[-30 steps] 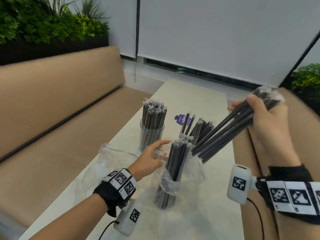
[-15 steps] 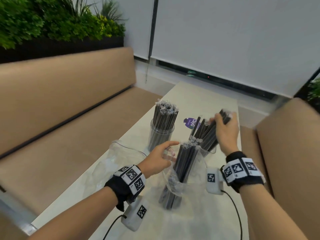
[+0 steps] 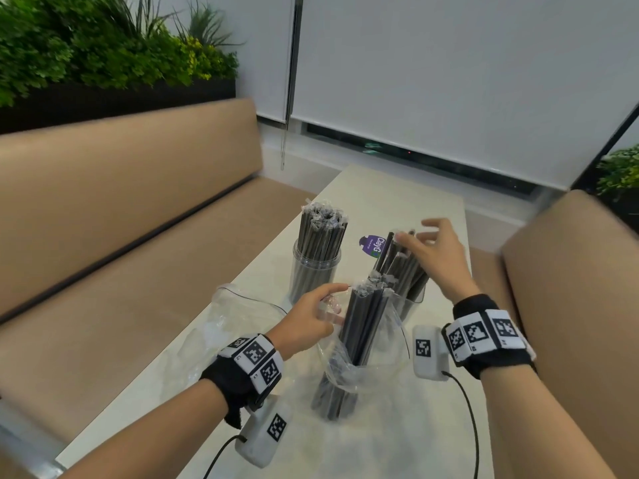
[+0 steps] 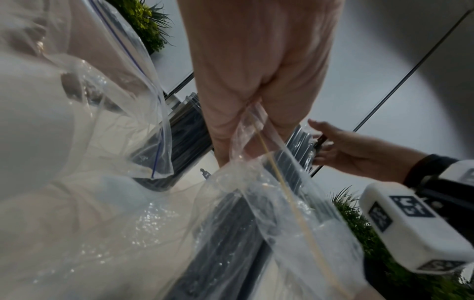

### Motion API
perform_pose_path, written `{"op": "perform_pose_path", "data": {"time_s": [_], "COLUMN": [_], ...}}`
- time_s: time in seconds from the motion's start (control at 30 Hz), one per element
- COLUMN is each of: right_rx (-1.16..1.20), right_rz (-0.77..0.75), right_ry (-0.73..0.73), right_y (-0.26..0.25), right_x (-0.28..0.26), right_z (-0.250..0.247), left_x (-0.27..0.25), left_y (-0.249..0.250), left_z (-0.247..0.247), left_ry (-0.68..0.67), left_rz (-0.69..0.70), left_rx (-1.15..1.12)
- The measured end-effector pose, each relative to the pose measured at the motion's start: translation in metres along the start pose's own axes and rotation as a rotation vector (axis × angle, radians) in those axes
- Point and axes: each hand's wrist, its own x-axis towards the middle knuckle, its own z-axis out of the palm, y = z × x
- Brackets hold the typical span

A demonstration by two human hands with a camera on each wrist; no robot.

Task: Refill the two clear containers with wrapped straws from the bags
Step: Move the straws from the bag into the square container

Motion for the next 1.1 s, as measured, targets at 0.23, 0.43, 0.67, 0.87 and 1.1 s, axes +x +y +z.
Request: {"op": "perform_pose_path", "data": {"time_s": [0.23,0.43,0.67,0.87,1.1], "right_rx": [0.097,0.043,0.191,0.299,0.442], "right_rz": [-0.255,0.007,0.071,0.0,-0.019], "right_ry": [0.236,-0.131,0.073,0.101,0.137], "right_y": [-0.03,0.027,0.035,0.024,-0.001], "right_x": [-0.056,-0.114,-0.115,-0.111,-0.097], "right_z": [-0.016,0.061,0.067,0.047,0.02], "left_x": [0.001,-0.002,-0.009,-0.007,-0.004], "left_y": [-0.003,-0.006,-0.006,-0.005,0.002], "left_z": [0.0,0.007,0.012,0.008,-0.002], "left_ry": [0.018,0.068,0.056,0.058,0.001], "left_rz": [0.01,0.068,0.046,0.029,0.01], "left_rx": [-0.007,0.015,-0.018,-0.009,0.056]}}
